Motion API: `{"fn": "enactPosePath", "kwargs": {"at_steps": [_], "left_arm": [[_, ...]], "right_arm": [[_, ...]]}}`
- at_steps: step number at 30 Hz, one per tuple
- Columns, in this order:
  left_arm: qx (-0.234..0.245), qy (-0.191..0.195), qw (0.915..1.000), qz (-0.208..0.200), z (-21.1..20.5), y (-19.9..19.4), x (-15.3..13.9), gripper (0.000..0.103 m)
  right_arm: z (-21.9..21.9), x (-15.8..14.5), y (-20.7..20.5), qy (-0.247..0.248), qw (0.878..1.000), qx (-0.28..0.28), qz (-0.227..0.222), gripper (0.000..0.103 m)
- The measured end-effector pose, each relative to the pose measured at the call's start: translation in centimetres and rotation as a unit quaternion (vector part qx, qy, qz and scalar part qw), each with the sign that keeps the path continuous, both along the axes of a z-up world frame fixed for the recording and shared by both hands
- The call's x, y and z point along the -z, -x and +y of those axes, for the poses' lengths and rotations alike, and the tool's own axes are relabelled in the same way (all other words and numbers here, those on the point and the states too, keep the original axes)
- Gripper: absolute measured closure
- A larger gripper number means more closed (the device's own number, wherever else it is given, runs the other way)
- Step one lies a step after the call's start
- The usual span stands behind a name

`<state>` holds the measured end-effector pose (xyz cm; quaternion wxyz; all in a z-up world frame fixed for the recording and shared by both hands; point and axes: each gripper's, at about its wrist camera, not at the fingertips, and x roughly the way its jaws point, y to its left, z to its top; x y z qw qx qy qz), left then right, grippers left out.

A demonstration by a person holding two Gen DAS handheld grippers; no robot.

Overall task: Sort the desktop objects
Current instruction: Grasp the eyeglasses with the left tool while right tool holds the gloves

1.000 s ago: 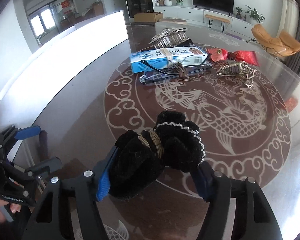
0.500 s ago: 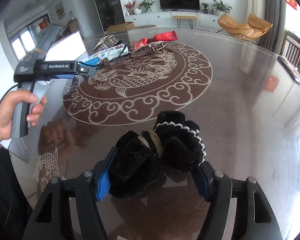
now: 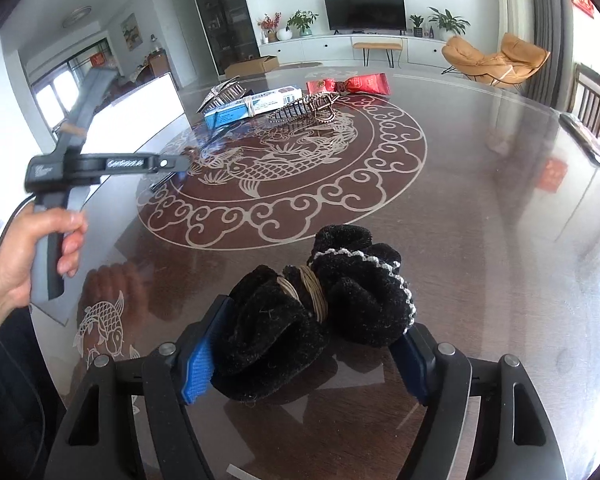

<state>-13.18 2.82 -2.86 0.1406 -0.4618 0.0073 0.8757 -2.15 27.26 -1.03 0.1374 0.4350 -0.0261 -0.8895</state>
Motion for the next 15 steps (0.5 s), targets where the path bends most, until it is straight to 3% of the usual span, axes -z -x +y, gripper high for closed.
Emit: {"fn": "enactPosePath", "kwargs": {"at_steps": [3, 5, 7, 8, 14, 15], "left_arm": [[-0.004, -0.001, 1.0, -0.003, -1.6, -3.9, 0.0, 0.077], [0.0, -0.01, 0.9999, -0.005, -2.3, -5.2, 0.1, 0.067], [0.007, -0.012, 0.9999, -0.007, -2.0, -5.5, 0.2, 0.017], [0.008, -0.004, 1.0, -0.003, -1.7, -5.4, 0.3, 0.011], [0.051, 0.062, 0.9967, 0.012, 1.7, -5.0, 1.0, 0.01], [0.055, 0.058, 0.9967, 0.015, 1.8, -5.0, 1.0, 0.014]], "right_arm": [[1.1, -0.3, 0.1, 0.037, 0.999, -0.008, -0.036, 0.017], [2.0, -0.4, -0.1, 0.07, 0.996, -0.005, -0.056, 0.017], [2.6, -0.7, -0.1, 0.085, 0.994, 0.003, -0.072, 0.015], [2.8, -0.8, -0.1, 0.093, 0.993, 0.008, -0.078, 0.013], [1.3, -0.9, 1.1, 0.11, 0.988, 0.019, -0.106, 0.006], [0.6, -0.9, 1.5, 0.103, 0.989, 0.013, -0.104, 0.006]]}}
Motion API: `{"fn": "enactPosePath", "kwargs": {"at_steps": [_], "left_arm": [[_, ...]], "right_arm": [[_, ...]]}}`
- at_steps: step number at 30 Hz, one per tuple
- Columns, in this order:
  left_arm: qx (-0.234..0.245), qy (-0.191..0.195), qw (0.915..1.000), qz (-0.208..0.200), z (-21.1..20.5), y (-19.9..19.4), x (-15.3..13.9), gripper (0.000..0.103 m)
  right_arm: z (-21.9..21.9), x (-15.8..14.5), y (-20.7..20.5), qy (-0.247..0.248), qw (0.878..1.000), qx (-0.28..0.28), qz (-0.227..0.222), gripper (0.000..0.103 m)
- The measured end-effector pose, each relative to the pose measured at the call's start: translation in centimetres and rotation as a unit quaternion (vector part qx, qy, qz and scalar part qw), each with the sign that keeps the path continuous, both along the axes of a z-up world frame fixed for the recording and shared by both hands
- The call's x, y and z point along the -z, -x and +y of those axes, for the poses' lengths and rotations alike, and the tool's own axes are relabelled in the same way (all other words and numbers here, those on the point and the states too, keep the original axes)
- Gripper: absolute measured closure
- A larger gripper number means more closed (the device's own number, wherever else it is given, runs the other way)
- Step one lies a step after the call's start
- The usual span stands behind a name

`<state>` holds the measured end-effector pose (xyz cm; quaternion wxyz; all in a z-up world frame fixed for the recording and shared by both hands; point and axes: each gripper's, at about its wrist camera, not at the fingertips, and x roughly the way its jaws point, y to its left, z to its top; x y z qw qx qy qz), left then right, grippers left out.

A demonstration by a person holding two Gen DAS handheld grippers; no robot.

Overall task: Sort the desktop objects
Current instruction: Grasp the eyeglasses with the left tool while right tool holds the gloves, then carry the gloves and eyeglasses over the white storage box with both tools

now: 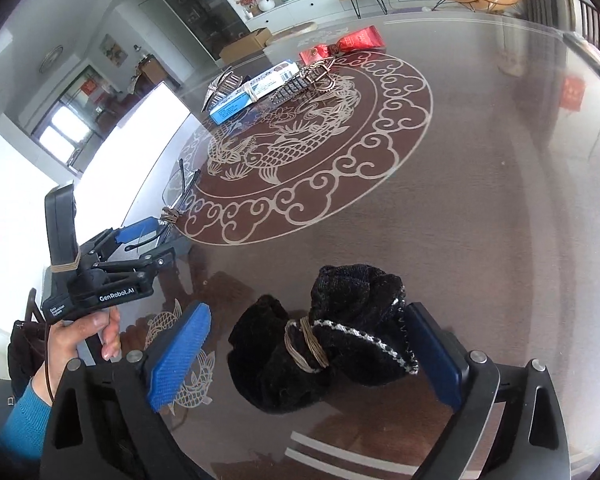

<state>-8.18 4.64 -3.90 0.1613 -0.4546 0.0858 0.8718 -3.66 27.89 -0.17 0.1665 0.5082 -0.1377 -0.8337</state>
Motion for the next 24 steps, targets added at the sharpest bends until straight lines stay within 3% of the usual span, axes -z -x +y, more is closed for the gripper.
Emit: {"fn": "enactPosePath", "kwargs": {"at_steps": [2, 3, 4, 6, 10, 13, 15, 17, 18, 19, 21, 24], "left_arm": [[-0.011, -0.004, 0.9999, 0.008, -0.5, 0.1, -0.1, 0.03], [-0.022, -0.006, 0.9997, 0.009, -1.0, 0.1, -0.3, 0.043], [-0.031, -0.014, 0.9994, 0.008, -1.7, 0.0, -0.5, 0.049], [-0.05, -0.043, 0.9978, 0.0, -3.3, -0.2, -0.7, 0.049], [-0.058, -0.056, 0.9968, 0.004, -4.6, -1.1, -0.8, 0.049], [-0.058, -0.056, 0.9967, 0.009, -4.4, -1.2, -0.7, 0.049], [-0.058, -0.055, 0.9967, 0.01, -4.2, -1.2, -0.7, 0.049], [-0.057, -0.053, 0.9969, 0.013, -4.3, -1.3, -0.8, 0.058], [-0.057, -0.052, 0.9969, 0.013, -4.4, -1.4, -0.8, 0.068], [-0.056, -0.058, 0.9967, 0.008, -4.6, -1.5, -0.9, 0.077], [-0.056, -0.068, 0.9961, 0.001, -5.1, -1.5, -0.9, 0.077], [-0.046, -0.064, 0.9969, 0.003, -4.7, -1.5, -0.9, 0.074]], "right_arm": [[-1.4, -0.5, 1.0, -0.014, 0.999, -0.019, 0.022, 0.006], [-1.7, -1.3, 1.2, -0.029, 0.998, -0.017, 0.047, 0.006], [-1.8, -2.5, 1.1, -0.046, 0.996, -0.008, 0.076, 0.006], [-1.2, -4.5, 0.3, -0.049, 0.994, 0.004, 0.102, 0.005], [0.1, -4.7, -1.7, -0.052, 0.998, 0.042, 0.011, 0.005], [-0.3, -3.2, -2.8, -0.025, 0.998, 0.047, -0.028, 0.004], [-1.7, -1.6, -2.1, -0.047, 0.997, 0.041, -0.034, 0.004], [-3.2, -0.2, -0.9, -0.091, 0.995, 0.04, -0.034, 0.004], [-3.8, 0.3, -0.4, -0.105, 0.993, 0.039, -0.027, 0.006], [-4.1, 0.5, -0.3, -0.116, 0.992, 0.039, -0.019, 0.01], [-4.4, 0.9, -0.3, -0.125, 0.992, 0.029, -0.005, 0.044], [-4.1, 0.7, -0.8, -0.126, 0.992, 0.019, 0.004, 0.059]]}}
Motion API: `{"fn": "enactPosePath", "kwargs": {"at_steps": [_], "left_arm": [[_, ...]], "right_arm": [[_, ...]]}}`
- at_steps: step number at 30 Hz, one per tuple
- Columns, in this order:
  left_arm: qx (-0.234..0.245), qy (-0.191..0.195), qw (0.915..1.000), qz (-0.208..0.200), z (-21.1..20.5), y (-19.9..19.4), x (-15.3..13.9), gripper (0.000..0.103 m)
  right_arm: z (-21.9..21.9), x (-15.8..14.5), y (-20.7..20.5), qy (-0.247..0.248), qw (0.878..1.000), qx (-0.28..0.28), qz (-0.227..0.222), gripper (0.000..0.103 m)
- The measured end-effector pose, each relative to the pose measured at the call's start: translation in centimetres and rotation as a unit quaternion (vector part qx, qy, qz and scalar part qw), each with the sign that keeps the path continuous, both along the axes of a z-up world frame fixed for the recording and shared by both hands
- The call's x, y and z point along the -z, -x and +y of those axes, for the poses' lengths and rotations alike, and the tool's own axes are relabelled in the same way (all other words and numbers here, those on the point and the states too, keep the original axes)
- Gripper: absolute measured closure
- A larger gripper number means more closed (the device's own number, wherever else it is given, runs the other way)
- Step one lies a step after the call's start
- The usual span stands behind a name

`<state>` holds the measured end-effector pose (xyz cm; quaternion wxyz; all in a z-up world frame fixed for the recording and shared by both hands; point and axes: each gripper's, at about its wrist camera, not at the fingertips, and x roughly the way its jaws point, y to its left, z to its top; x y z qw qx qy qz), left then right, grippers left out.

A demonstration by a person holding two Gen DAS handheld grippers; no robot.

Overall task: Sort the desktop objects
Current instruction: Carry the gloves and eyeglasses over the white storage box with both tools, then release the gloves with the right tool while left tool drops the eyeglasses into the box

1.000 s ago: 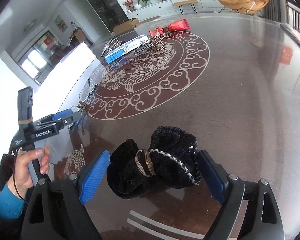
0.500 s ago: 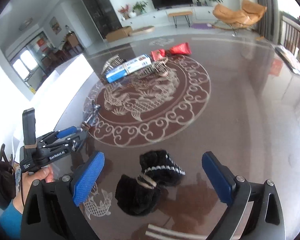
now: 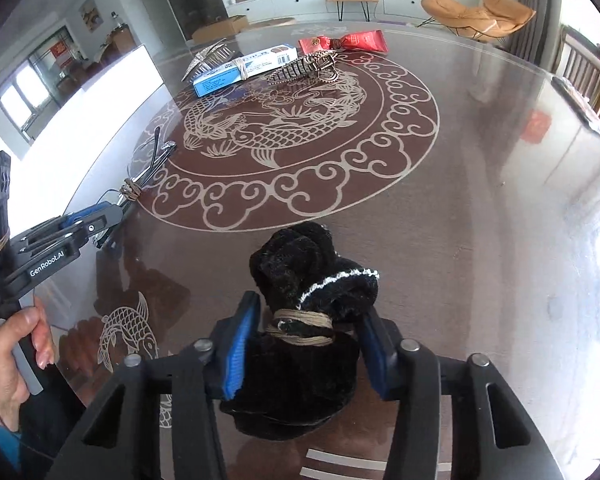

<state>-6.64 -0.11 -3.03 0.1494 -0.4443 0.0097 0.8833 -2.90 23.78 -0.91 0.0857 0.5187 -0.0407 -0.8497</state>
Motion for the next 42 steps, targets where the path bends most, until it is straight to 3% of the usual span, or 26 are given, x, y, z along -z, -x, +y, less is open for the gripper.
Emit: {"fn": "enactPosePath", "kwargs": {"at_steps": [2, 3, 4, 6, 8, 9, 10, 14, 20, 23, 25, 28, 31, 34, 35, 36, 37, 40, 42], "left_arm": [[0.014, 0.009, 0.9999, 0.002, 0.9, 0.3, 0.0, 0.057], [0.017, 0.017, 0.9997, 0.002, 1.5, 0.5, 0.0, 0.036], [0.019, 0.027, 0.9994, 0.007, 2.1, 0.8, 0.0, 0.021], [0.035, 0.043, 0.9984, 0.013, 3.3, 1.2, 0.1, 0.021], [0.037, 0.062, 0.9972, 0.017, 4.1, 1.7, 0.3, 0.041], [0.04, 0.052, 0.9977, 0.018, 4.0, 1.8, 0.1, 0.067], [0.033, 0.045, 0.9984, 0.014, 3.7, 2.0, 0.0, 0.075], [0.0, -0.019, 0.9997, 0.016, 0.3, 0.7, -1.6, 0.076], [-0.08, -0.108, 0.9869, 0.089, -9.0, -4.4, -9.7, 0.075], [-0.13, -0.097, 0.9795, 0.119, -15.1, -6.0, -13.2, 0.075], [-0.171, -0.067, 0.9751, 0.124, -19.6, -6.1, -14.1, 0.075], [-0.227, -0.054, 0.9679, 0.093, -26.1, -5.4, -13.4, 0.075], [-0.263, -0.031, 0.9628, 0.055, -30.7, -3.9, -11.6, 0.075], [-0.296, -0.005, 0.9549, 0.02, -33.0, -3.0, -9.8, 0.072], [-0.305, 0.008, 0.9523, 0.005, -33.3, -2.6, -9.0, 0.071], [-0.31, 0.019, 0.9505, -0.007, -33.4, -2.4, -8.3, 0.065], [-0.314, 0.028, 0.949, -0.012, -33.3, -2.4, -7.9, 0.052], [-0.321, 0.053, 0.9455, 0.018, -31.8, -3.5, -8.1, 0.025], [-0.319, 0.071, 0.9442, 0.039, -30.8, -4.0, -8.7, 0.018]], "right_arm": [[0.3, -0.2, -0.3, 0.0, 1.0, -0.004, 0.001, 0.059], [0.5, -0.3, -0.5, 0.003, 1.0, -0.006, 0.003, 0.059], [0.7, -0.4, -0.6, 0.007, 1.0, -0.008, 0.002, 0.059], [0.7, -0.2, -0.7, 0.009, 1.0, -0.013, -0.006, 0.059], [0.6, -0.1, -0.8, 0.006, 1.0, -0.02, -0.007, 0.059], [0.5, -0.1, -0.8, 0.0, 1.0, -0.024, -0.006, 0.059], [0.4, -0.2, -0.9, 0.0, 1.0, -0.026, -0.005, 0.06], [0.2, -2.3, -0.9, 0.017, 0.999, -0.039, 0.01, 0.063], [-5.3, -8.5, 1.6, 0.041, 0.991, -0.11, 0.069, 0.063], [-11.8, -11.9, 3.7, 0.063, 0.979, -0.168, 0.101, 0.063], [-17.5, -14.0, 4.8, 0.081, 0.965, -0.215, 0.124, 0.063], [-26.8, -15.8, 5.9, 0.11, 0.941, -0.29, 0.135, 0.063], [-35.2, -15.2, 6.6, 0.138, 0.92, -0.352, 0.104, 0.063], [-41.0, -13.0, 7.0, 0.144, 0.91, -0.384, 0.069, 0.06], [-42.5, -12.0, 7.1, 0.135, 0.91, -0.389, 0.054, 0.051], [-43.7, -10.9, 7.3, 0.122, 0.91, -0.394, 0.036, 0.035], [-44.4, -10.0, 7.4, 0.111, 0.911, -0.395, 0.026, 0.029], [-43.2, -9.6, 7.2, 0.11, 0.915, -0.384, 0.05, 0.02], [-41.0, -9.8, 7.3, 0.12, 0.919, -0.369, 0.068, 0.011]]}}
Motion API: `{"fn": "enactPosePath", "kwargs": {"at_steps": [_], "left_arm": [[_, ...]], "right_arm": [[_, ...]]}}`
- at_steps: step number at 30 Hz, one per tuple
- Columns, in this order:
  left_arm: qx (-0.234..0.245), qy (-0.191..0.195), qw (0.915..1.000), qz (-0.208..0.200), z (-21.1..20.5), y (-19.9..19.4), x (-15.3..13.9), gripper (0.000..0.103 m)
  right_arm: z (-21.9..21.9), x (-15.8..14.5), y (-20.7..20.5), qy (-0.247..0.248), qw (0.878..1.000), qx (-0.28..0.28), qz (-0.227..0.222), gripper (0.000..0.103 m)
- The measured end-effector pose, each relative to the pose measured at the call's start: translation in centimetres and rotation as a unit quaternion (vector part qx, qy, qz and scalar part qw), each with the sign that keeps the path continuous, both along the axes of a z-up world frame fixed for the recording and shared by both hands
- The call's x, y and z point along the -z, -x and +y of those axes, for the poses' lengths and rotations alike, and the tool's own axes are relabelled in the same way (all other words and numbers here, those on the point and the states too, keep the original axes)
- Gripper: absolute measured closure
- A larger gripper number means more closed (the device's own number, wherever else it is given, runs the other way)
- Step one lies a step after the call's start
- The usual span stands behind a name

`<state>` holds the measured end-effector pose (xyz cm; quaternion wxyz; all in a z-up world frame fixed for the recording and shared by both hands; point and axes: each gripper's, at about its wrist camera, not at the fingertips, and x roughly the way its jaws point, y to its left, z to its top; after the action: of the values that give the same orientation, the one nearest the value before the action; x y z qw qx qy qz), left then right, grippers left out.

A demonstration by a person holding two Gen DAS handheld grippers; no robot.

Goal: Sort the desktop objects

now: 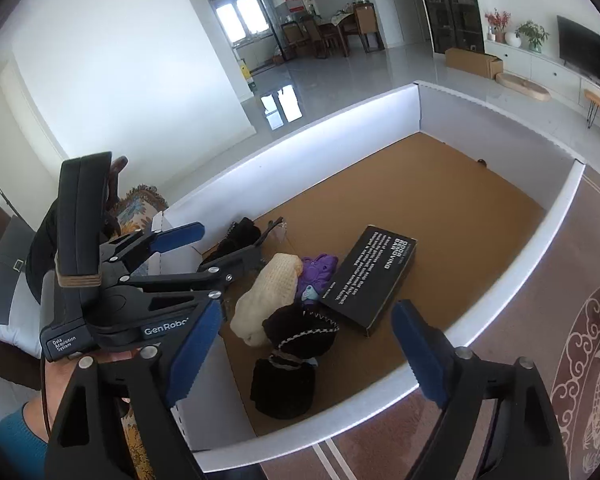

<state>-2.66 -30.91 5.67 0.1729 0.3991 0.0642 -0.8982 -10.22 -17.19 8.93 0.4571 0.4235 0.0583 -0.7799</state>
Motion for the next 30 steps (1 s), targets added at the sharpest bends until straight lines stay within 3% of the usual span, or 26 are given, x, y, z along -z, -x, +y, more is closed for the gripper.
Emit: {"fn": "enactPosePath", "kwargs": {"at_steps": [5, 10, 17, 19, 21, 24, 30], "left_arm": [[0.02, 0.015, 0.9993, 0.028, 3.6, -0.5, -1.3, 0.018], [0.062, 0.023, 0.9968, 0.044, 8.9, 0.4, -2.9, 0.018], [0.124, 0.033, 0.9897, 0.064, 16.2, 1.4, -5.2, 0.017], [0.146, 0.011, 0.9871, 0.065, 18.3, 1.6, -5.0, 0.007], [0.175, -0.007, 0.9829, 0.058, 20.9, 2.1, -3.9, 0.002], [0.218, -0.019, 0.9754, 0.023, 25.1, 3.7, -0.5, 0.002], [0.248, -0.034, 0.9668, -0.051, 30.7, 7.8, 6.7, 0.002]], "right_arm": [[8.1, -0.4, 1.3, 0.003, 0.997, 0.06, 0.04, 0.007], [17.2, 2.2, 2.7, -0.052, 0.987, 0.137, 0.068, 0.006], [30.0, 7.6, 3.4, -0.138, 0.957, 0.248, 0.056, 0.006], [32.9, 8.8, 2.8, -0.162, 0.943, 0.285, 0.056, 0.006], [35.1, 9.6, 2.3, -0.175, 0.929, 0.321, 0.057, 0.006], [37.6, 10.7, 1.6, -0.178, 0.91, 0.37, 0.053, 0.006], [40.3, 10.9, 1.6, -0.153, 0.896, 0.416, 0.023, 0.0]]}}
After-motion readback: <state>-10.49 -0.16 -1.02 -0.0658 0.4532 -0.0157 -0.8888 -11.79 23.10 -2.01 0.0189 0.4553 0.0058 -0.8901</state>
